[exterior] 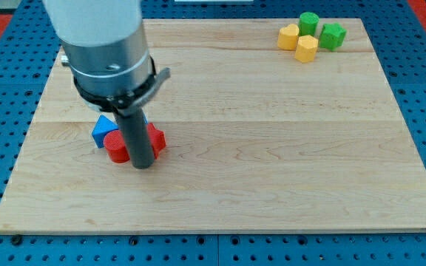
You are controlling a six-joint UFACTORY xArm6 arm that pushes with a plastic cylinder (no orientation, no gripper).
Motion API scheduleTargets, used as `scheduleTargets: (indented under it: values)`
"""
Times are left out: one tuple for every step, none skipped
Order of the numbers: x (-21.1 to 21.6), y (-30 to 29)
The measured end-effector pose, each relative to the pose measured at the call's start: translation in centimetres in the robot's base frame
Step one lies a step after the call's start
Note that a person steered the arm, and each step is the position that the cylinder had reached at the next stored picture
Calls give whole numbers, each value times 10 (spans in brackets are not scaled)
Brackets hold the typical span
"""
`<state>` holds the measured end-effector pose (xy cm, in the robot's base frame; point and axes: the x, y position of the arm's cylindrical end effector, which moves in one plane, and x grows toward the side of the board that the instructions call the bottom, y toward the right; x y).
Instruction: Nudge the blue triangle a bit right
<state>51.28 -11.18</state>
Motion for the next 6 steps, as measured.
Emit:
scheduleTargets:
  values:
    - [-25, 28]
    - [-52, 60]
    - [-45, 84]
    - [11, 50]
    - [28, -53]
    - [28, -122]
